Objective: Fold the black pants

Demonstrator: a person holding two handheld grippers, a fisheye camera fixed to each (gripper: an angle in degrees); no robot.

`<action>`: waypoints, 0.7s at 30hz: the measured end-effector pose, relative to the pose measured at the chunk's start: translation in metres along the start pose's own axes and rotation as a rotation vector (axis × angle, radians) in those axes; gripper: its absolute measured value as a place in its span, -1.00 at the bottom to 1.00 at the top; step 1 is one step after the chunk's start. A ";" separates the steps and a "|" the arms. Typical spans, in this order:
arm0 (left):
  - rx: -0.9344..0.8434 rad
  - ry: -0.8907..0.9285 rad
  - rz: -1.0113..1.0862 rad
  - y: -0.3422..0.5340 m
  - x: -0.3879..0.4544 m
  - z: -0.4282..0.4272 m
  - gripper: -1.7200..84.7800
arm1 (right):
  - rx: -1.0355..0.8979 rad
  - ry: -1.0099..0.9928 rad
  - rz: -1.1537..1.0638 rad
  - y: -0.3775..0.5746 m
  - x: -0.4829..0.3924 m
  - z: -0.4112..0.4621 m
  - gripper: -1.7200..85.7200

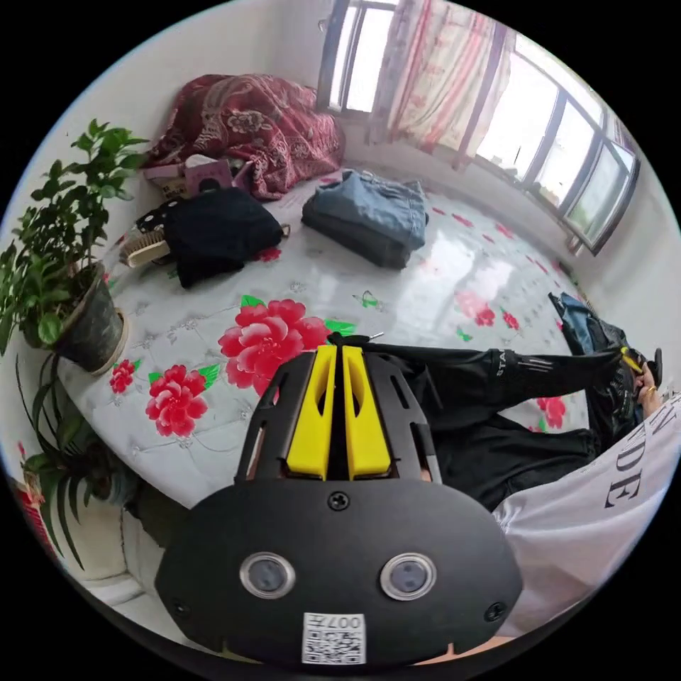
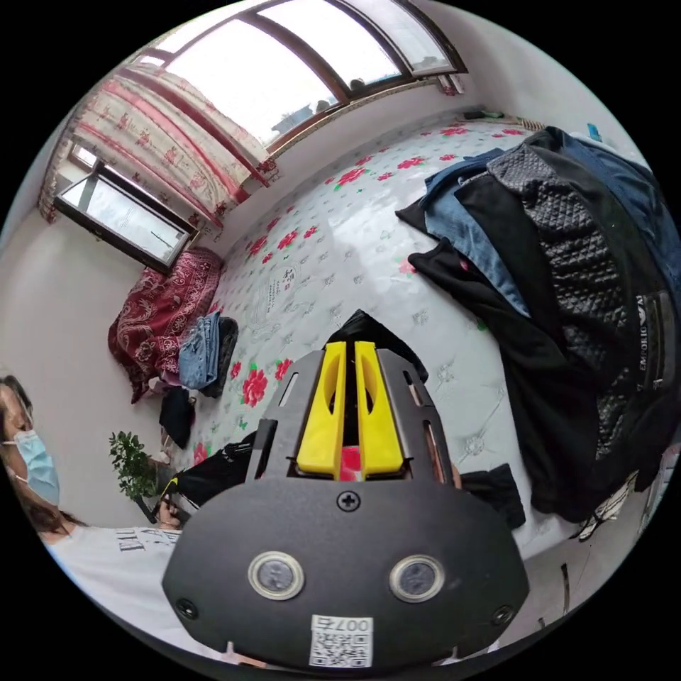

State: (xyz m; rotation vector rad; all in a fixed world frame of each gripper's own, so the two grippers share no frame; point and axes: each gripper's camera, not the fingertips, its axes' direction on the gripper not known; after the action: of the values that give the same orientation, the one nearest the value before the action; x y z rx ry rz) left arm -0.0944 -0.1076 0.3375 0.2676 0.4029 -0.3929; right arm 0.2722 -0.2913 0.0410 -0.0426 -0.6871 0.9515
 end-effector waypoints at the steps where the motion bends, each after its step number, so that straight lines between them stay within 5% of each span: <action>1: 0.011 0.003 -0.016 0.004 -0.004 -0.006 -0.98 | -0.001 0.015 0.009 0.002 0.001 -0.003 -0.90; 6: -0.021 0.029 -0.170 0.013 -0.035 0.013 -0.98 | -0.023 0.298 0.019 -0.004 0.031 0.065 -0.81; 21: 0.016 0.119 -0.316 0.015 -0.046 -0.023 -0.98 | -0.262 0.188 -0.266 0.084 0.078 0.127 -0.83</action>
State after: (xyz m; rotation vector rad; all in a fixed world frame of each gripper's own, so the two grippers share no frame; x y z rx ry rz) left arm -0.1347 -0.0719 0.3391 0.2443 0.5613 -0.6921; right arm 0.1696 -0.2146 0.1547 -0.2629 -0.6216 0.5901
